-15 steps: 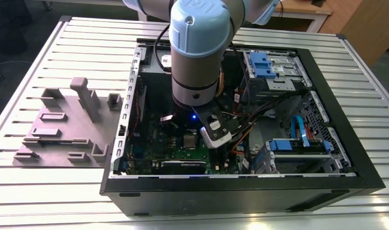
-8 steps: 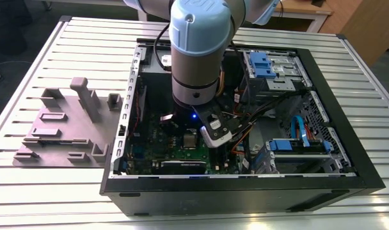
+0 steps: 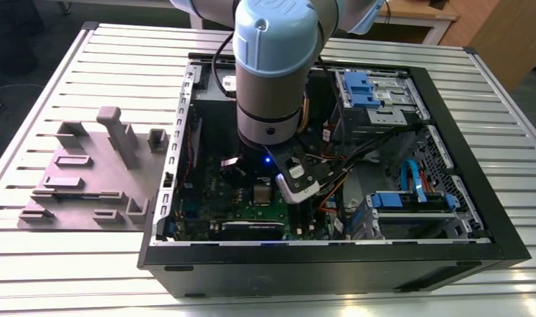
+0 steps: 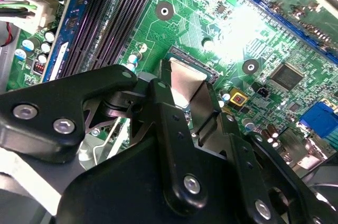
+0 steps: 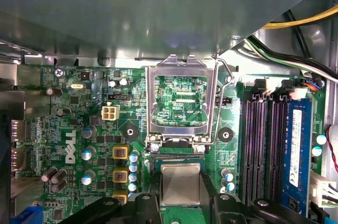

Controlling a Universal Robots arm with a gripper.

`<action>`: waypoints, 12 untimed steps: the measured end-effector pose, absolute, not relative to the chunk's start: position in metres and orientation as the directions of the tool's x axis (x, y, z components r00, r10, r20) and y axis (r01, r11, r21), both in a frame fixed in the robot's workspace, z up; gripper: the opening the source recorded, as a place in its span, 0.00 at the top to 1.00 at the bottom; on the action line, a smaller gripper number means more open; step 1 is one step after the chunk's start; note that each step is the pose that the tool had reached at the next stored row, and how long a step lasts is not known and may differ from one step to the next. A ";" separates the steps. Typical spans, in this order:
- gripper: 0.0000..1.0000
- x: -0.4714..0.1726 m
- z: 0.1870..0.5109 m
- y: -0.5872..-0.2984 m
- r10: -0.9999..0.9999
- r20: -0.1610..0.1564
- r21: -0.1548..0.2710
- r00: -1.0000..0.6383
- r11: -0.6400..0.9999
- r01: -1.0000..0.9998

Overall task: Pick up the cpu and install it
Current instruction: 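Place the cpu into insertion slot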

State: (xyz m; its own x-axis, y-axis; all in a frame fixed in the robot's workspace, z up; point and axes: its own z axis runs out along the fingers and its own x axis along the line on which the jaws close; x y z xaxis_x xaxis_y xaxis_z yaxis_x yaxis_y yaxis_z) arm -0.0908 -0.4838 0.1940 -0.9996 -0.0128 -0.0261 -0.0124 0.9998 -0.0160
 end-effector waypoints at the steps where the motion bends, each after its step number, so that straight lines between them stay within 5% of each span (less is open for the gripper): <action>1: 0.59 -0.091 0.194 -0.484 -0.013 -0.026 -0.016 -1.000 1.000 -0.012; 12: 0.59 -0.091 0.191 -0.484 -0.013 -0.026 -0.016 -1.000 1.000 -0.012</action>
